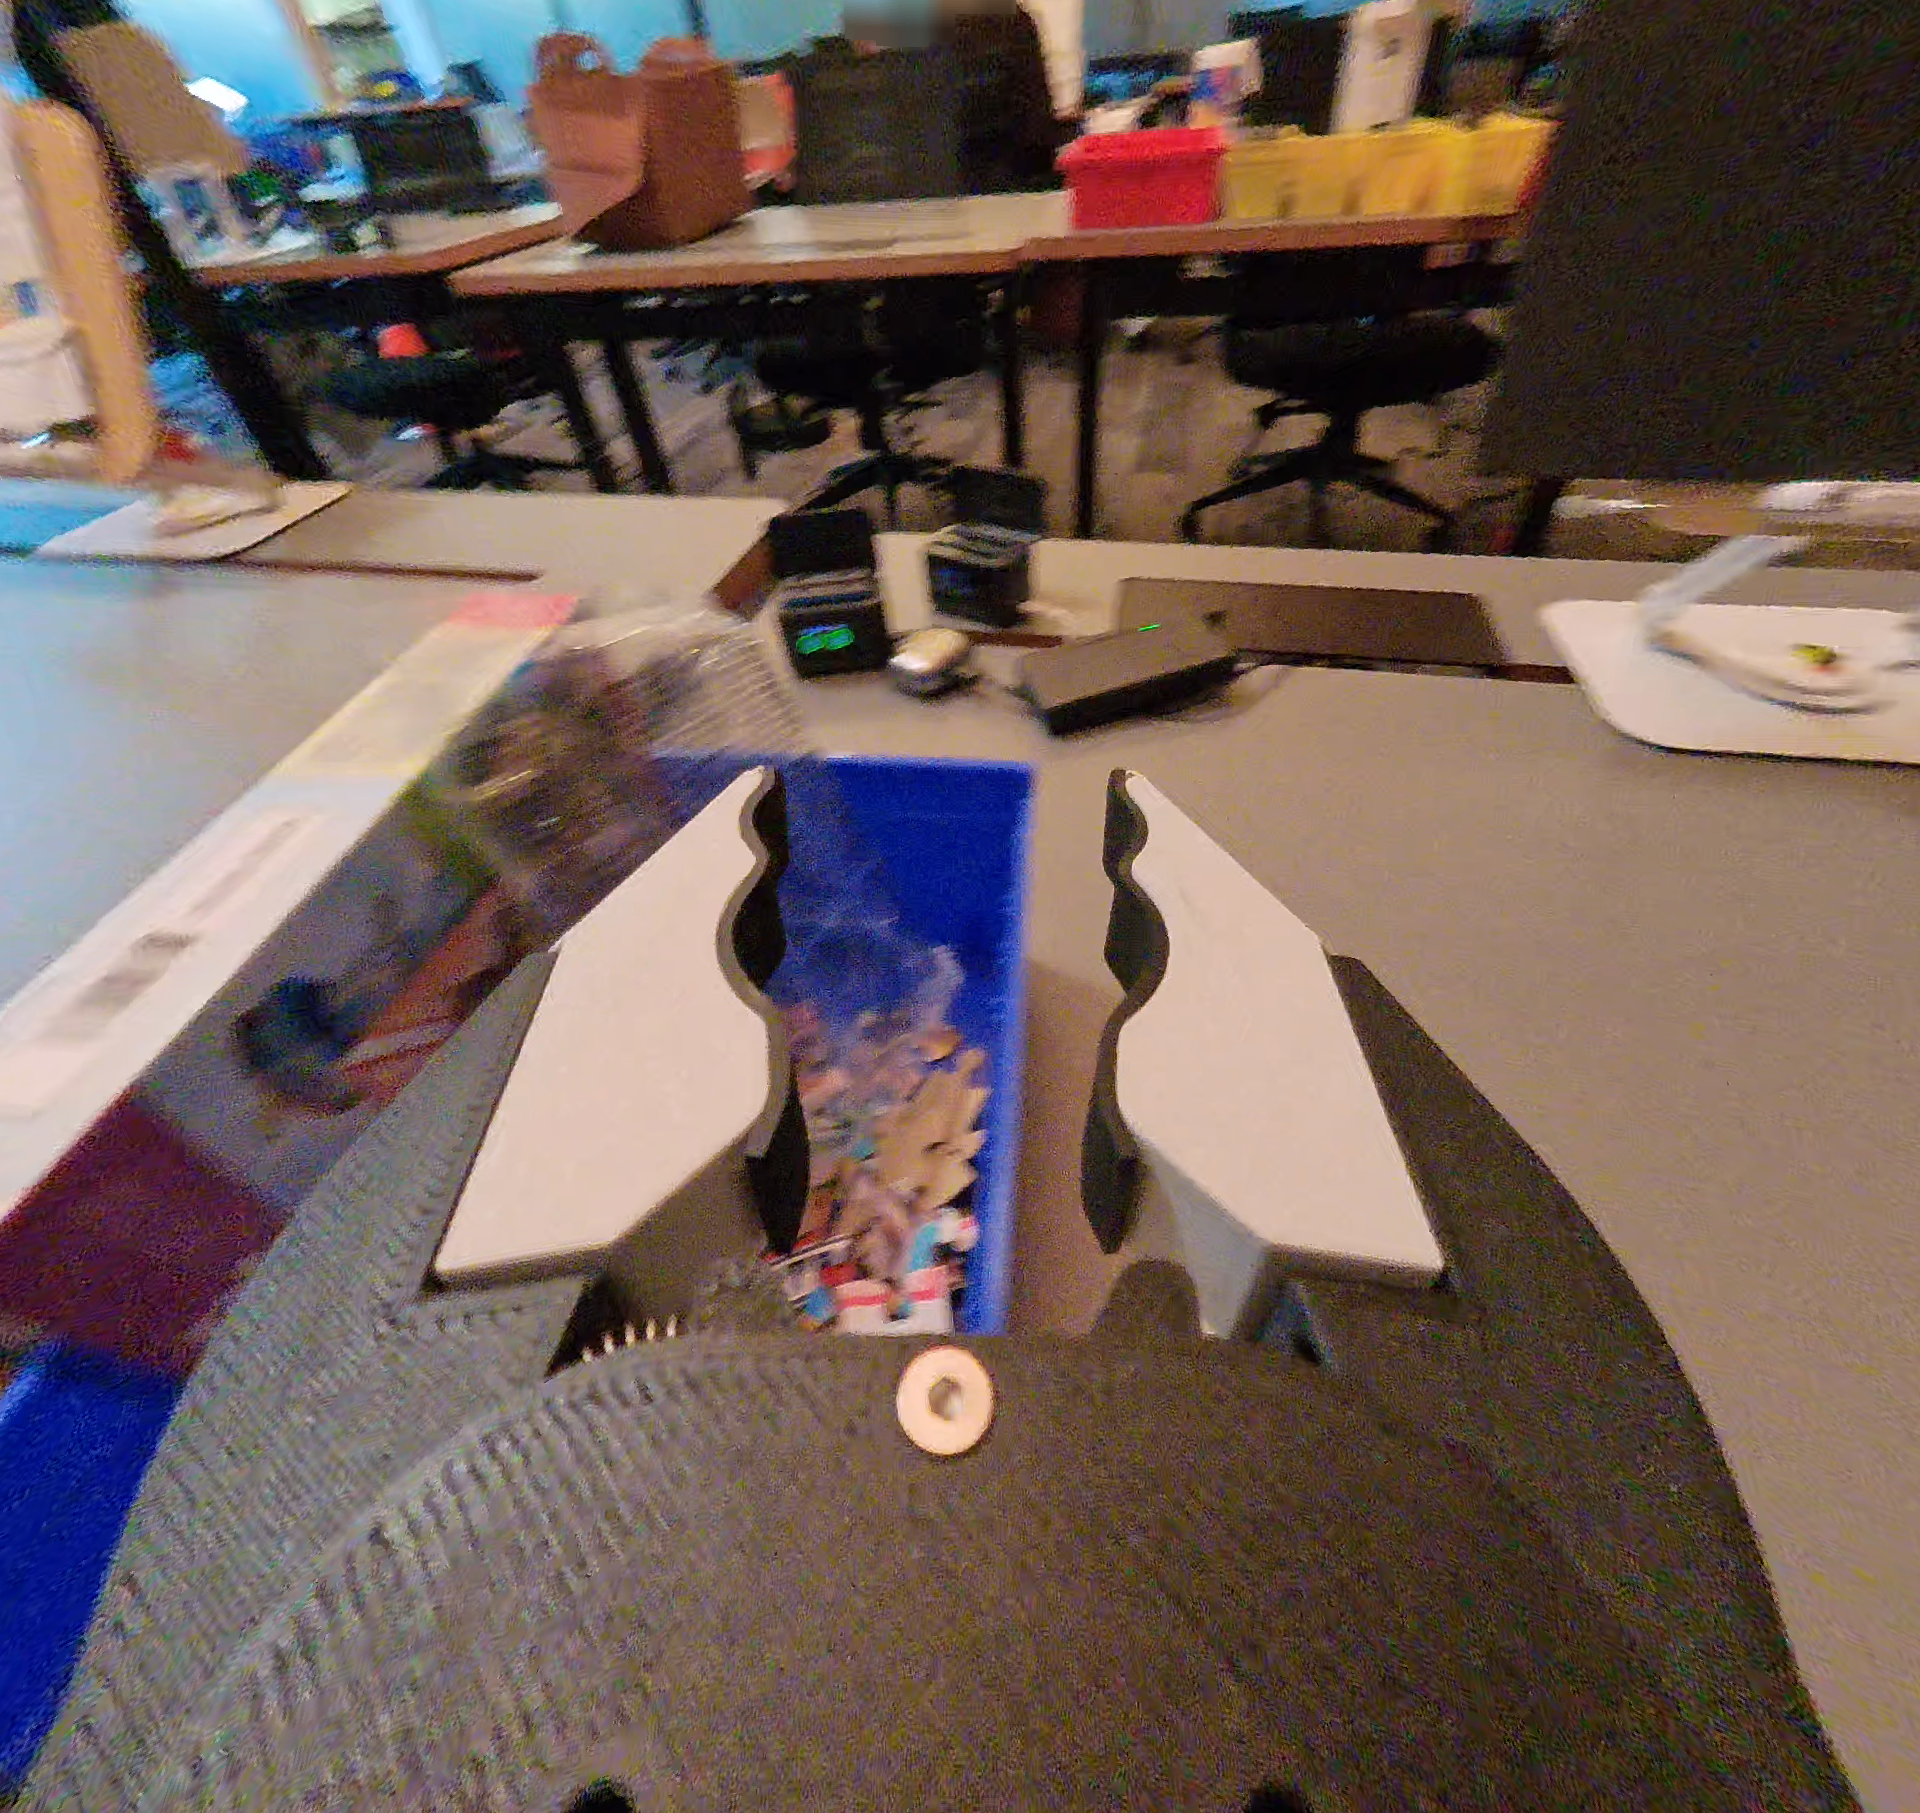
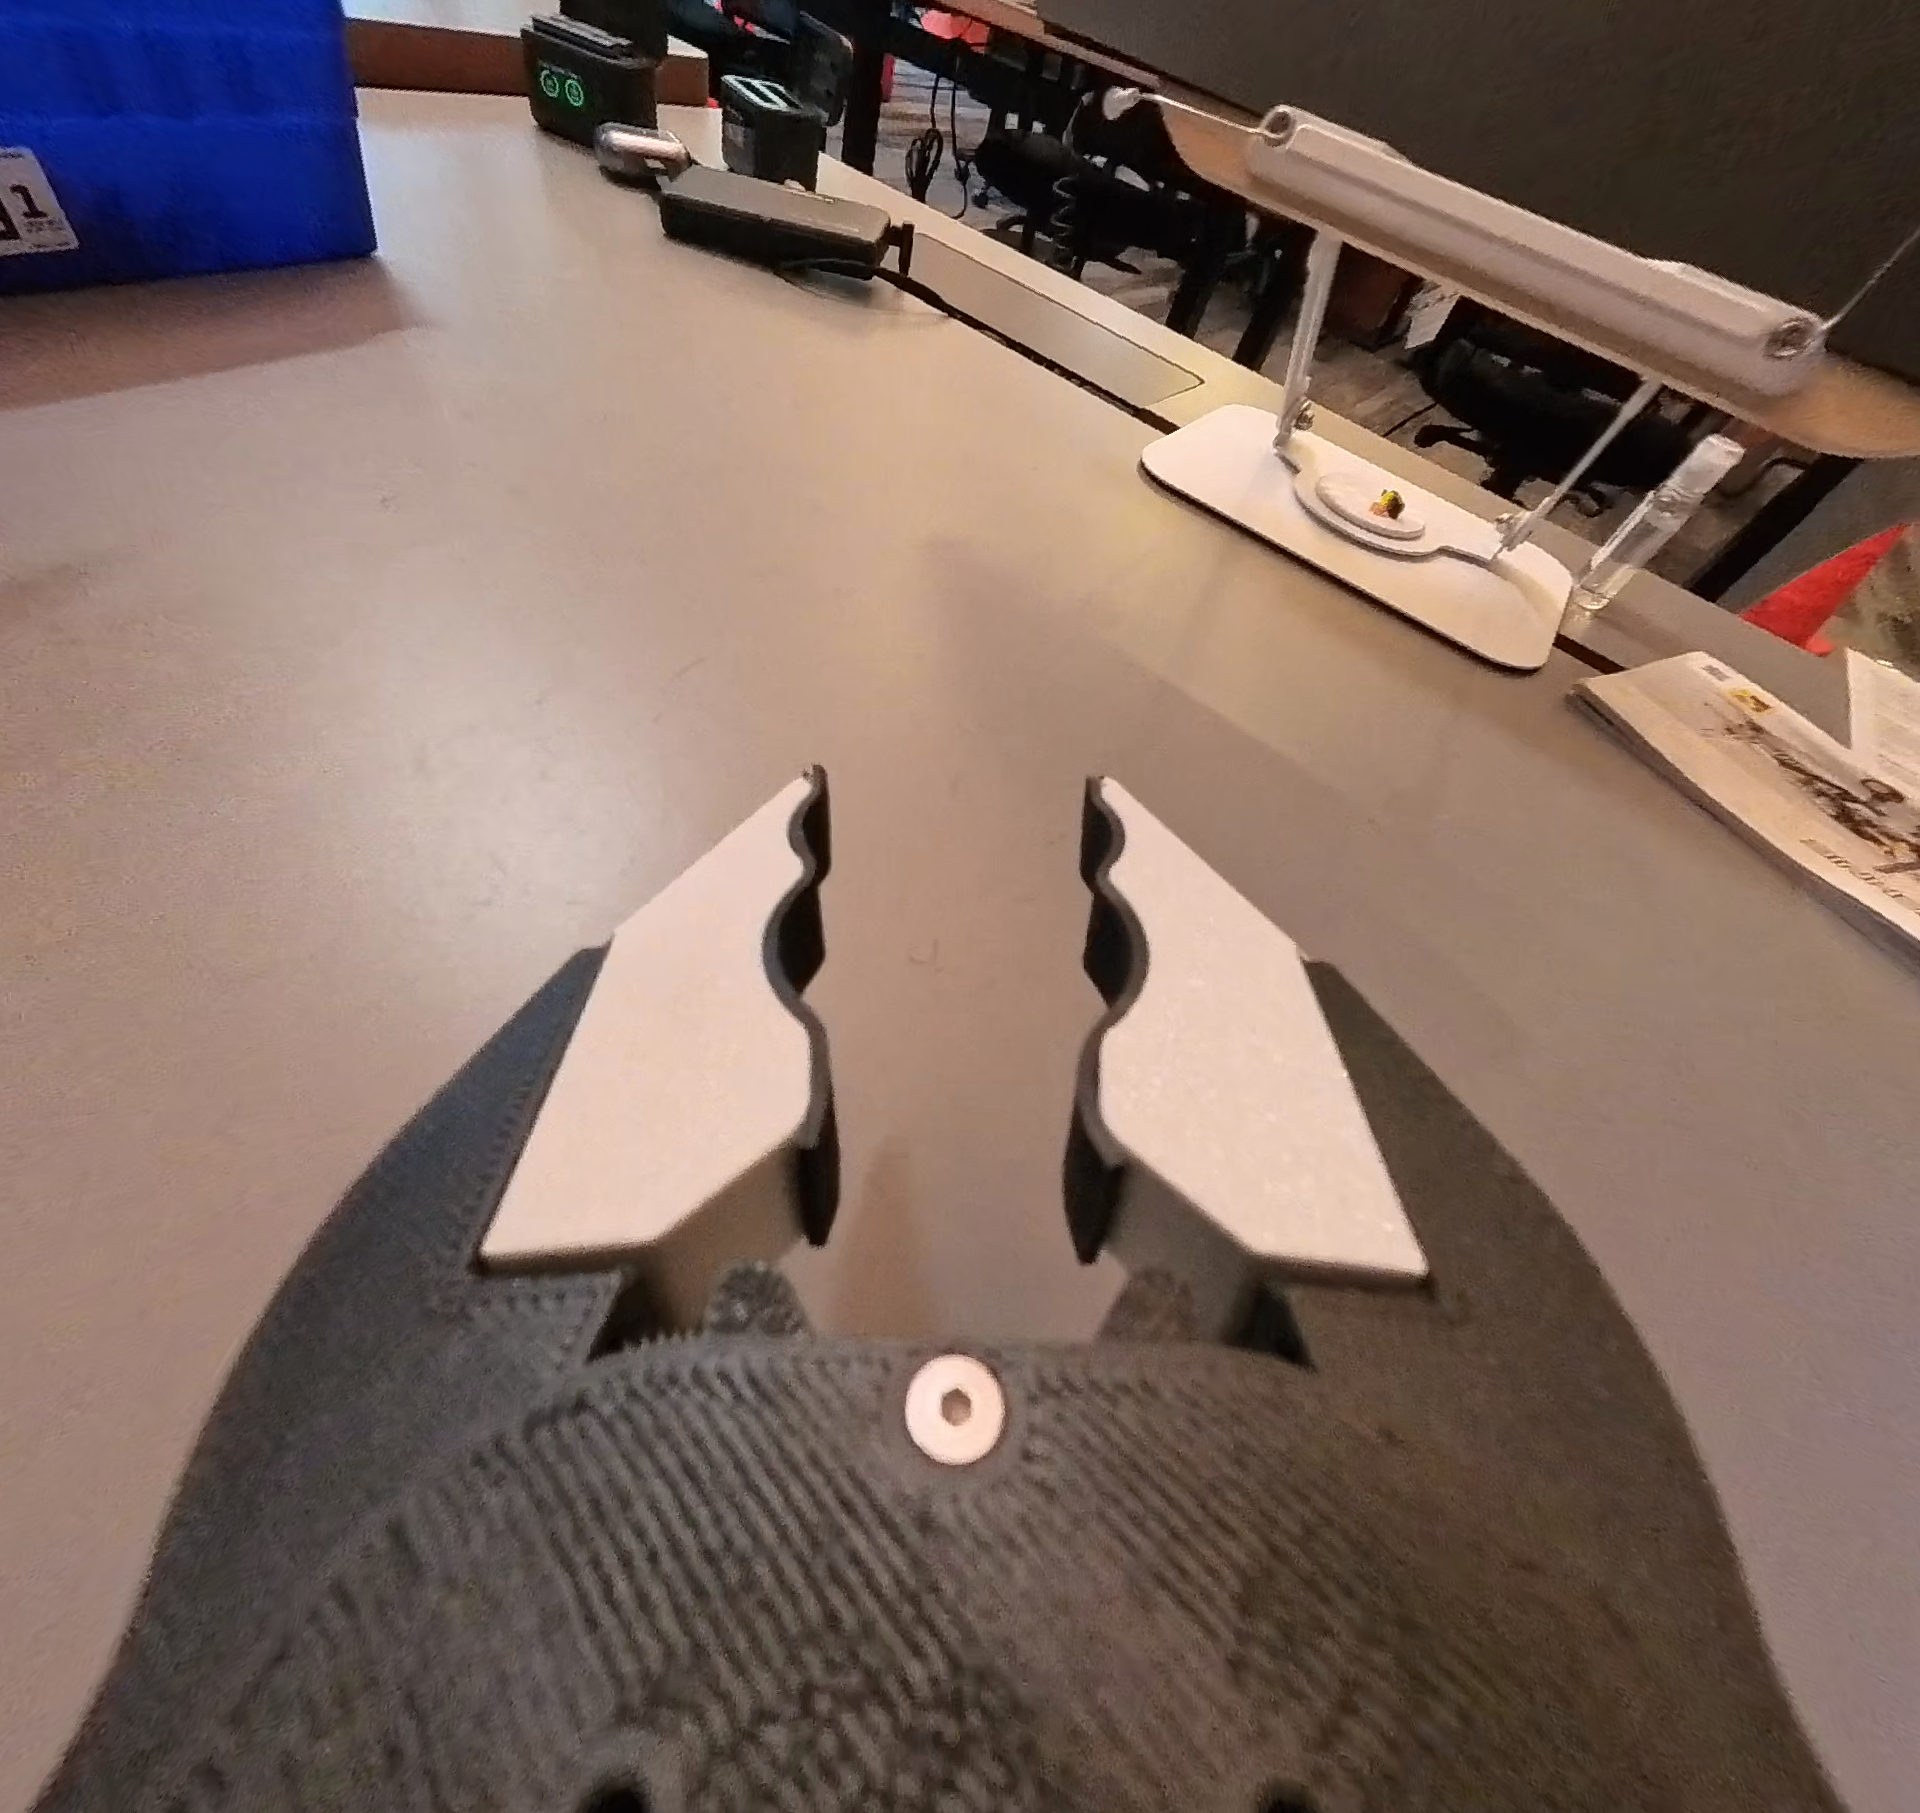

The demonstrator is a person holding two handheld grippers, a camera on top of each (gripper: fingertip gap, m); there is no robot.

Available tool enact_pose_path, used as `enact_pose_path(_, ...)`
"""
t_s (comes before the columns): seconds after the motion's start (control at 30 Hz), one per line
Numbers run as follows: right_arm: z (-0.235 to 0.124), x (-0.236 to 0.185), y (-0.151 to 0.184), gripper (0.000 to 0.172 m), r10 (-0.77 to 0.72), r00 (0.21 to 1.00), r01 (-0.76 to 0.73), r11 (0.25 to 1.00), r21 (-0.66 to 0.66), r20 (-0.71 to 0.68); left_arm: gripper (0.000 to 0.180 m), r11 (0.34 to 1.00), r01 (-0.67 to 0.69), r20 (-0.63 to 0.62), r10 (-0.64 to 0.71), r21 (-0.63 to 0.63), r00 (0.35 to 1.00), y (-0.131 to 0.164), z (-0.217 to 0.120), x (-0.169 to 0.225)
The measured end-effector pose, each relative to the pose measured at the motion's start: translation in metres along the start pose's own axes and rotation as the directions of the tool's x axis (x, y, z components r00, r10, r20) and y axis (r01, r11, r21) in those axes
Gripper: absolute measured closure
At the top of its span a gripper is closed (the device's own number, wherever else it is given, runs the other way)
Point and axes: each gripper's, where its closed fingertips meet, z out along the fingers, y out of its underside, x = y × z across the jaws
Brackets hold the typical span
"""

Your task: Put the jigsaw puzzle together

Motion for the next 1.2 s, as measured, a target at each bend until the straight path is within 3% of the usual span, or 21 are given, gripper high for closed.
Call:
enact_pose_path(0.07,0.001,-0.001,0.001,0.125,-0.016,1.0,0.016,1.0,-0.009,-0.007,0.123,0.997,0.063,0.091,-0.059,-0.039,0.994,0.016,0.002,-0.046)
enact_pose_path(0.13,0.002,-0.001,0.002,0.126,-0.032,0.999,0.032,0.999,-0.018,-0.015,0.121,0.984,0.157,0.095,-0.149,-0.084,0.984,0.036,0.009,-0.071)
enact_pose_path(0.27,0.003,-0.002,0.004,0.127,-0.059,0.998,0.058,0.998,-0.034,-0.032,0.115,0.938,0.244,0.042,-0.241,-0.247,0.97,0.084,0.032,-0.077)
enact_pose_path(0.33,0.004,-0.002,0.004,0.128,-0.07,0.997,0.068,0.997,-0.037,-0.041,0.127,0.93,0.234,0.056,-0.228,-0.284,0.972,0.097,0.04,-0.076)
enact_pose_path(0.4,0.003,-0.001,0.004,0.129,-0.076,0.996,0.075,0.997,-0.035,-0.05,0.153,0.937,0.197,0.081,-0.181,-0.289,0.98,0.101,0.045,-0.078)
enact_pose_path(0.47,0.002,-0.001,0.003,0.131,-0.081,0.995,0.08,0.996,-0.028,-0.054,0.18,0.956,0.141,0.072,-0.127,-0.255,0.989,0.091,0.044,-0.075)
enact_pose_path(0.63,0.001,-0.002,0.001,0.133,-0.088,0.994,0.087,0.996,-0.013,-0.058,0.18,0.998,0.065,0.153,-0.065,0.005,0.986,0.02,0.011,-0.084)
enact_pose_path(0.83,0.0,-0.004,0.001,0.134,-0.096,0.994,0.096,0.995,-0.01,-0.05,0.18,0.966,0.045,0.318,-0.127,0.255,0.94,-0.034,-0.051,-0.125)
enact_pose_path(1.0,0.001,-0.005,0.001,0.134,-0.095,0.994,0.094,0.995,-0.013,-0.047,0.18,0.928,0.052,0.396,-0.207,0.368,0.895,-0.047,-0.085,-0.154)
enact_pose_path(1.2,0.004,-0.007,0.005,0.135,-0.102,0.994,0.101,0.994,-0.039,-0.037,0.18,0.919,0.061,0.426,-0.239,0.391,0.873,-0.043,-0.096,-0.167)
